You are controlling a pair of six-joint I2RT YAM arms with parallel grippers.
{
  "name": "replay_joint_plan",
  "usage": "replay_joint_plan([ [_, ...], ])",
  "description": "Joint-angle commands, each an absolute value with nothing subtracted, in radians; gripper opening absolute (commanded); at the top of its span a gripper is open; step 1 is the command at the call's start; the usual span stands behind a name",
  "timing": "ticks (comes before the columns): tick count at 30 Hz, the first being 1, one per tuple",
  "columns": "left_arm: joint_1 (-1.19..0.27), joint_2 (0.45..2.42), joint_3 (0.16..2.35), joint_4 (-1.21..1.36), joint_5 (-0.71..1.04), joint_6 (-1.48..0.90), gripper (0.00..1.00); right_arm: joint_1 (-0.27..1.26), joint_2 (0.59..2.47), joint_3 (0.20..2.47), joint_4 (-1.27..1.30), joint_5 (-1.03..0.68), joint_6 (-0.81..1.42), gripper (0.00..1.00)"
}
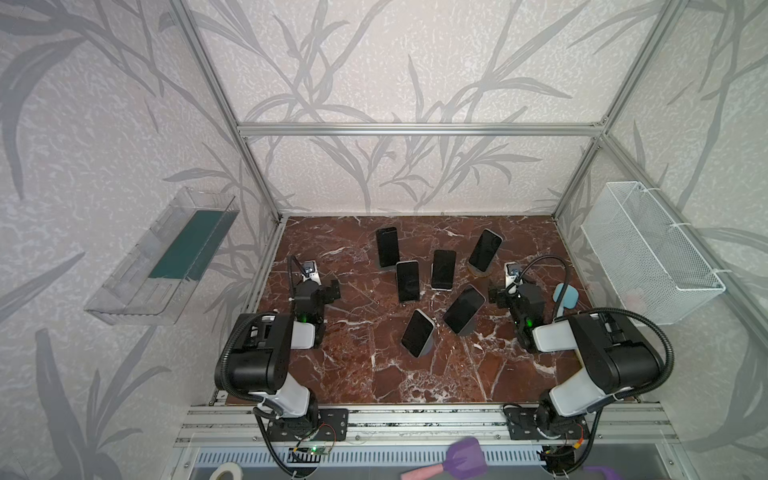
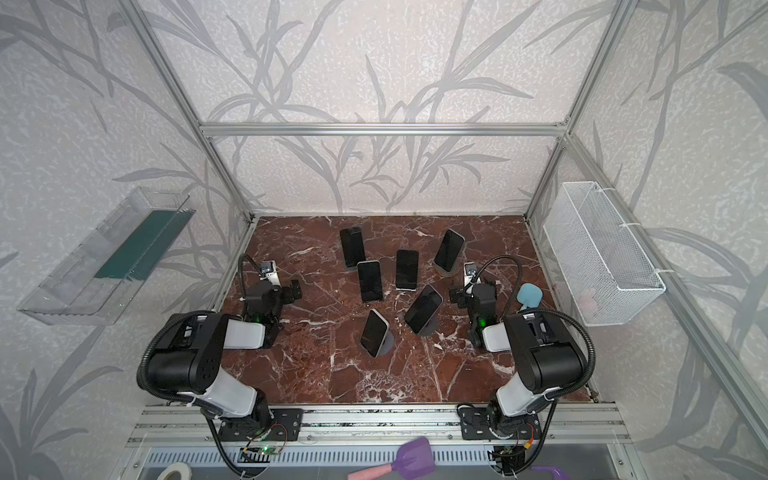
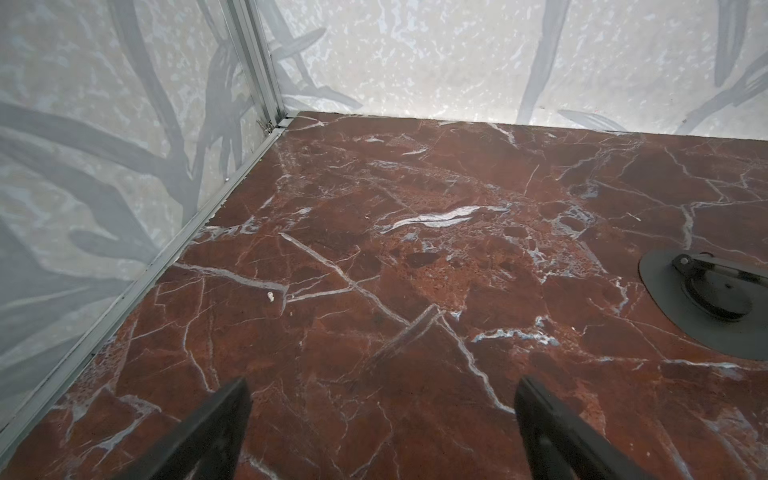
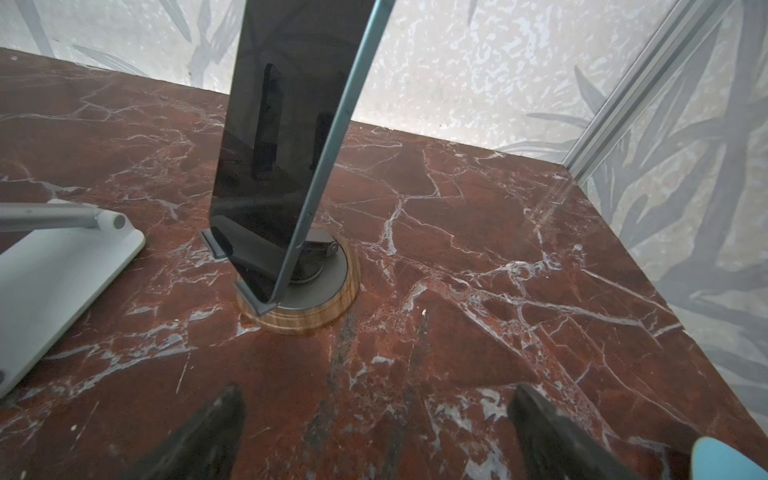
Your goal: Remove the phone from the phone stand
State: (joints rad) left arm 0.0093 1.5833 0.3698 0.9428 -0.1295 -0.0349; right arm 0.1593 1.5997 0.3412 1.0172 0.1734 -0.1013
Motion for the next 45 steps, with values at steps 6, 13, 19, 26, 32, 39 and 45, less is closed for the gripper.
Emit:
replay_joint_plan([
  [6, 0.005, 1.568, 0.374, 0.951, -0.145, -0.020, 0.99, 0.158, 1.595, 0.357, 1.032, 0.168, -0.100, 0.99],
  [13, 0.002, 1.569, 0.374, 0.953, -0.147, -0.020, 0.99, 0.172, 1.600, 0.342, 1.063, 0.187, -0.114, 0.99],
  [19, 0.002, 1.569, 0.374, 0.953, -0.148, -0.020, 0.99, 0.173, 1.600, 0.342, 1.065, 0.189, -0.114, 0.99],
  [26, 0.002, 1.569, 0.374, 0.952, -0.147, -0.020, 0.99, 0.173, 1.600, 0.342, 1.064, 0.189, -0.114, 0.99],
  [32, 0.003, 1.569, 0.375, 0.951, -0.145, -0.020, 0.99, 0.173, 1.600, 0.345, 1.062, 0.186, -0.114, 0.99],
  [39, 0.003, 1.569, 0.374, 0.952, -0.144, -0.019, 0.99, 0.169, 1.599, 0.350, 1.048, 0.182, -0.108, 0.99],
  [45, 0.003, 1.570, 0.375, 0.951, -0.144, -0.020, 0.99, 0.164, 1.599, 0.356, 1.039, 0.222, -0.090, 0.99],
])
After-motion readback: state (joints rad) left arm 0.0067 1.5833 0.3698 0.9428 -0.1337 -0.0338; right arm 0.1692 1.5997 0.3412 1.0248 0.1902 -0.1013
